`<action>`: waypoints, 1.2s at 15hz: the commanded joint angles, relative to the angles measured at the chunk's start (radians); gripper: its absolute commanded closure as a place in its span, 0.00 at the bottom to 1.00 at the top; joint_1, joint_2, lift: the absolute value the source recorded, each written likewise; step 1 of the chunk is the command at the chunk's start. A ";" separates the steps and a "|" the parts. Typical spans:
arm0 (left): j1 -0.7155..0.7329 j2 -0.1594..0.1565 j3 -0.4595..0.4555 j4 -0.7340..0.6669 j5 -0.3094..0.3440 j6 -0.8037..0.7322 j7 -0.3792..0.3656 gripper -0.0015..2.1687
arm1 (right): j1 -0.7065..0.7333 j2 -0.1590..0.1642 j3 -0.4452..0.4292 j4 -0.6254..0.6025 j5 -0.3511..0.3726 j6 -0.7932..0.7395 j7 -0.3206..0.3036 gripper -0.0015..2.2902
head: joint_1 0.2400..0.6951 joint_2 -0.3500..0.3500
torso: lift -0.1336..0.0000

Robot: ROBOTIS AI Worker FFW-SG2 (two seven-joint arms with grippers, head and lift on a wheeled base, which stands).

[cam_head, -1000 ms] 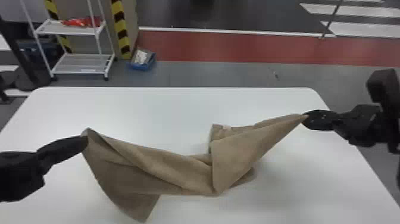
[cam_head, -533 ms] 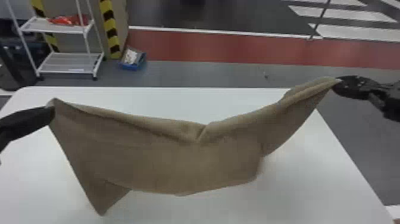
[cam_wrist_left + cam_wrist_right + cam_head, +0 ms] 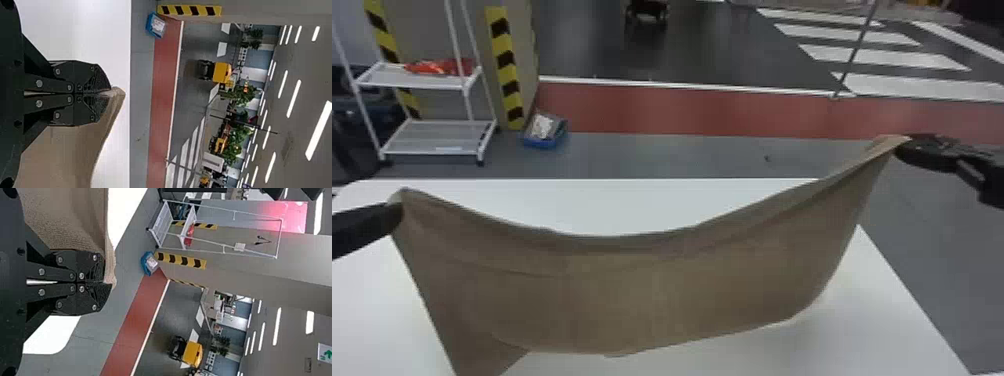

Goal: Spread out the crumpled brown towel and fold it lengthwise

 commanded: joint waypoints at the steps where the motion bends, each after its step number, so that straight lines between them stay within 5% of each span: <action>1: -0.078 -0.003 -0.054 0.088 -0.004 -0.008 0.004 0.78 | -0.015 -0.008 0.041 0.037 0.023 0.033 0.011 0.68 | 0.78 0.30 | 0.07; 4: -0.225 -0.003 -0.114 0.235 -0.017 -0.061 0.007 0.79 | -0.076 -0.012 0.093 0.109 0.070 0.073 0.011 0.68 | 0.76 0.29 | 0.07; 9: -0.466 -0.003 -0.148 0.441 -0.080 -0.128 0.037 0.79 | -0.254 -0.043 0.148 0.286 0.131 0.141 0.011 0.68 | 0.59 0.29 | 0.07; 12: -0.556 -0.003 -0.140 0.555 -0.081 -0.223 0.047 0.79 | -0.354 -0.074 0.185 0.373 0.142 0.171 -0.061 0.68 | 0.43 0.30 | 0.07; 15: -0.536 -0.003 -0.109 0.567 -0.069 -0.321 0.024 0.79 | -0.400 -0.103 0.167 0.390 0.124 0.211 -0.074 0.68 | 0.32 0.30 | 0.07; 18: -0.299 -0.003 -0.068 0.510 -0.044 -0.579 -0.044 0.79 | -0.202 -0.127 0.076 0.243 0.021 0.193 -0.028 0.68 | 0.29 0.29 | 0.07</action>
